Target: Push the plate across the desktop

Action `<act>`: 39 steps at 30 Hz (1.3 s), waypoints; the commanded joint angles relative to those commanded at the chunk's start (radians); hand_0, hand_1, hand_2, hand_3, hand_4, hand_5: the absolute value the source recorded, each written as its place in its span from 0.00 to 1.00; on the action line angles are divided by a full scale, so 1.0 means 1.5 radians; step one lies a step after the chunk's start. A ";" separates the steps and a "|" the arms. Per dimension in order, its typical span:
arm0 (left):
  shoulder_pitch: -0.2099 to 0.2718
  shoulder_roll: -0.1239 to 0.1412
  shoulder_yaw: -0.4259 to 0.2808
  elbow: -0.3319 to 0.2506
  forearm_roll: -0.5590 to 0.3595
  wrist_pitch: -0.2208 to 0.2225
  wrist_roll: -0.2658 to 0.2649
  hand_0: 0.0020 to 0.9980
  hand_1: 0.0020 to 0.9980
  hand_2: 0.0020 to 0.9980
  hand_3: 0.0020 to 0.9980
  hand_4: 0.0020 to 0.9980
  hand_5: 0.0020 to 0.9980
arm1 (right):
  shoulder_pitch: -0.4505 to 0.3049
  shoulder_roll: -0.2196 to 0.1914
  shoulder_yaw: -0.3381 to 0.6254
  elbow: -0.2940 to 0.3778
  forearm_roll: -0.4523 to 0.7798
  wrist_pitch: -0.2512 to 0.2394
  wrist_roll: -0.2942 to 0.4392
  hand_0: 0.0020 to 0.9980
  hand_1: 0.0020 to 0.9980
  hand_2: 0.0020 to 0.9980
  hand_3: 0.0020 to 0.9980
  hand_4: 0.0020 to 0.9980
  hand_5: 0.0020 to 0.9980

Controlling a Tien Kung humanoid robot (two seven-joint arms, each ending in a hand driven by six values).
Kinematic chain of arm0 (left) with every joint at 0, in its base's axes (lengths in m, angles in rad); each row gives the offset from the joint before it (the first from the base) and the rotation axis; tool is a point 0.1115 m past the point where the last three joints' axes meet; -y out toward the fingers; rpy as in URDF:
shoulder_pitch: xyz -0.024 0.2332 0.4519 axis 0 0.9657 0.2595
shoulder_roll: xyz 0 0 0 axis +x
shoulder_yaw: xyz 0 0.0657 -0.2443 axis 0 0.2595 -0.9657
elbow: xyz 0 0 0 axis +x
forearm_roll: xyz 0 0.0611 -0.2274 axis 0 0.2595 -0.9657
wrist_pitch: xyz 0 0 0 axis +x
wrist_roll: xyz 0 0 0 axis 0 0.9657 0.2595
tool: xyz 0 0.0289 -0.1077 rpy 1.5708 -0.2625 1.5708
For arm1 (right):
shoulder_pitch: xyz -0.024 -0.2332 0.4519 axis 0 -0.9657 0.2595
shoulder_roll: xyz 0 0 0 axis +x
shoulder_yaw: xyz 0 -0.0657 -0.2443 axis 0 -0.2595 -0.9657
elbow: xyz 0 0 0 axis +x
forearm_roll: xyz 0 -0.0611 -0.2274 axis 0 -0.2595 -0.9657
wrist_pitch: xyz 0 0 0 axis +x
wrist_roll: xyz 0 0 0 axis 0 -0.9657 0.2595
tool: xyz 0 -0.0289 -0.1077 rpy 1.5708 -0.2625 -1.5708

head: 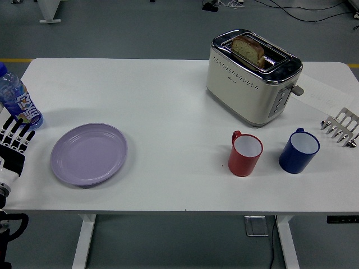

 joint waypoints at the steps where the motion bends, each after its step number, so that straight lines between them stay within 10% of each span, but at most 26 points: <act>1: 0.000 -0.001 0.002 0.001 0.000 -0.004 -0.001 0.75 0.77 0.74 0.71 0.60 1.00 | 0.000 0.000 0.000 0.000 -0.001 0.000 0.000 0.58 0.52 0.61 0.60 0.29 0.58; 39: -0.002 -0.054 0.071 0.026 -0.006 -0.013 -0.071 0.73 0.75 0.71 0.67 0.59 1.00 | -0.001 -0.002 -0.001 0.000 -0.009 0.004 -0.001 0.58 0.52 0.61 0.60 0.29 0.58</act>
